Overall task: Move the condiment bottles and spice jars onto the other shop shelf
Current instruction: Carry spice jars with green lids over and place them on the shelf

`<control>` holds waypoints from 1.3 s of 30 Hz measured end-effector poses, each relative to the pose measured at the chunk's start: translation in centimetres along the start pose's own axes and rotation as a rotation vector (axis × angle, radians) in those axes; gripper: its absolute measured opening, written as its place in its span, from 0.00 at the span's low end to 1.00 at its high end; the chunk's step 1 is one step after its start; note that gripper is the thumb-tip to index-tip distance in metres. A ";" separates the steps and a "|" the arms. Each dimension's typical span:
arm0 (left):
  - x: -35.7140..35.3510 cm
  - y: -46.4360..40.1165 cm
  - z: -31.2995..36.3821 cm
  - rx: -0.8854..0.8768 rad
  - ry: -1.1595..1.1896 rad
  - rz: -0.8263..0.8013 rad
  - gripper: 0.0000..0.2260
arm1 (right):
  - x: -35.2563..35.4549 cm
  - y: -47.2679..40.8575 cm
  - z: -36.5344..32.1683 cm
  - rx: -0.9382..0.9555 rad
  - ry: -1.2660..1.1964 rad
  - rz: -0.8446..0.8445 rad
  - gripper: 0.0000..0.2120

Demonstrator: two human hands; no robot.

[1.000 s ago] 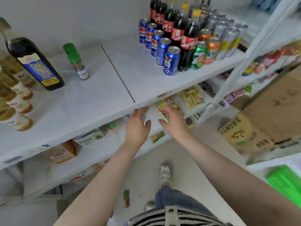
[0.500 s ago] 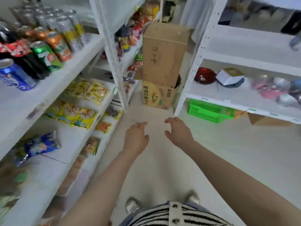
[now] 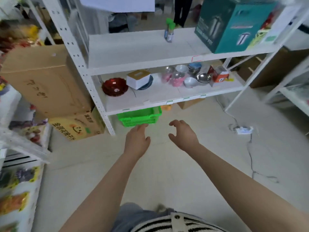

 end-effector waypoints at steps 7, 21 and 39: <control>0.3 -9.3 5.4 -0.113 -0.096 -0.070 0.23 | 3.7 -5.8 5.2 -0.104 -0.099 0.062 0.22; 4.9 -32.5 10.9 -0.259 -0.048 -0.078 0.22 | 13.0 -23.9 9.1 -0.201 -0.227 0.183 0.21; 5.5 -54.3 17.7 -0.011 0.184 0.193 0.21 | 25.2 -49.5 15.7 0.122 -0.154 0.044 0.20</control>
Point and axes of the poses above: each hand's wrist, its own y-axis away from the middle knuckle, its own x-axis out of the back of the hand, z = x × y, the point moved 1 cm from there along -y, towards the middle knuckle, and after that the axes turned 8 degrees about -z, right-handed, at the moved point
